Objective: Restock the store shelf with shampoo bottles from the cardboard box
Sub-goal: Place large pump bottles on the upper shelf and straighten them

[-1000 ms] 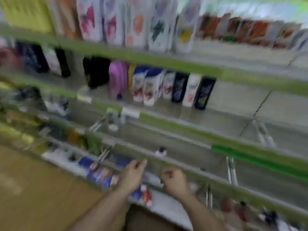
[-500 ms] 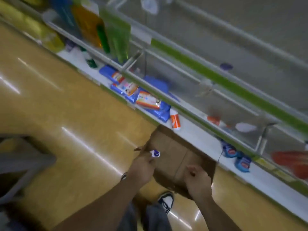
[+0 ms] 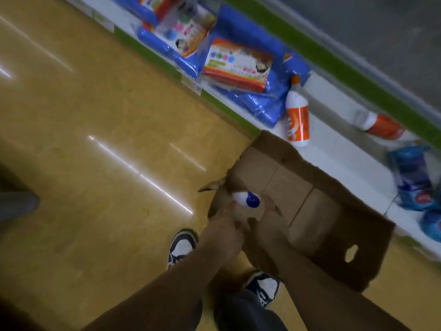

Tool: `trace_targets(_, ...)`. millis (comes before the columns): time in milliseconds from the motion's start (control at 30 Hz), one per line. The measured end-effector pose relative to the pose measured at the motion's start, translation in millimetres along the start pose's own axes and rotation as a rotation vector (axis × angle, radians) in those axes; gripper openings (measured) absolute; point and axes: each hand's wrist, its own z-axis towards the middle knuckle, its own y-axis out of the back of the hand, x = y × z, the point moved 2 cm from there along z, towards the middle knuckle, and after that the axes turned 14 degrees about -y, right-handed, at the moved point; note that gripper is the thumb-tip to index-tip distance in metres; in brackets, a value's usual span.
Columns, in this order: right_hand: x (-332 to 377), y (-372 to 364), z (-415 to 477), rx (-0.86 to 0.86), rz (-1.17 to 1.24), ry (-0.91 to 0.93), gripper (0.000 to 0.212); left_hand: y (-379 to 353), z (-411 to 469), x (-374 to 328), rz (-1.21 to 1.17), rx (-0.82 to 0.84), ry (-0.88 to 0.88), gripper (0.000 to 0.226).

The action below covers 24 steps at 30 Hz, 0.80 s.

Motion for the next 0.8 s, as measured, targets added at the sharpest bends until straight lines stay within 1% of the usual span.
trace_targets(67, 4, -14, 29, -0.008, 0.019, -0.002, 0.068, -6, 13, 16, -0.007, 0.009, 0.007, 0.044)
trace_targets(133, 6, -24, 50, -0.011, 0.024, -0.005, 0.067, -8, 20, 28, -0.047, -0.014, 0.013, 0.046)
trace_targets(233, 6, -31, 74, -0.064, -0.002, 0.053, 0.053, -4, 22, 34, -0.057, -0.020, -0.011, 0.047)
trace_targets(300, 5, -32, 82, -0.075, -0.002, 0.101, 0.048, -1, 22, 34, -0.064, -0.016, -0.034, 0.046)
trace_targets(400, -1, -27, 80, -0.109, -0.024, 0.166, 0.059, 5, 22, 34, -0.100, -0.053, -0.015, 0.044)
trace_targets(467, -4, -18, 73, -0.127, -0.012, 0.206, 0.061, 8, 22, 28, -0.109, -0.075, -0.009, 0.045)
trace_targets(567, -9, -1, 52, -0.117, -0.017, 0.248, 0.053, 14, 15, 8, -0.081, -0.102, -0.053, 0.046)
trace_targets(633, -11, 18, 29, -0.102, -0.021, 0.280, 0.048, 20, 6, -12, -0.061, -0.102, -0.082, 0.042)
trace_targets(733, -14, 60, -24, -0.090, 0.011, 0.325, 0.040, 34, -19, -50, -0.124, -0.106, -0.109, 0.042)
trace_targets(800, -13, 95, -73, -0.088, 0.047, 0.375, 0.041, 48, -40, -76, -0.214, -0.121, -0.147, 0.043)
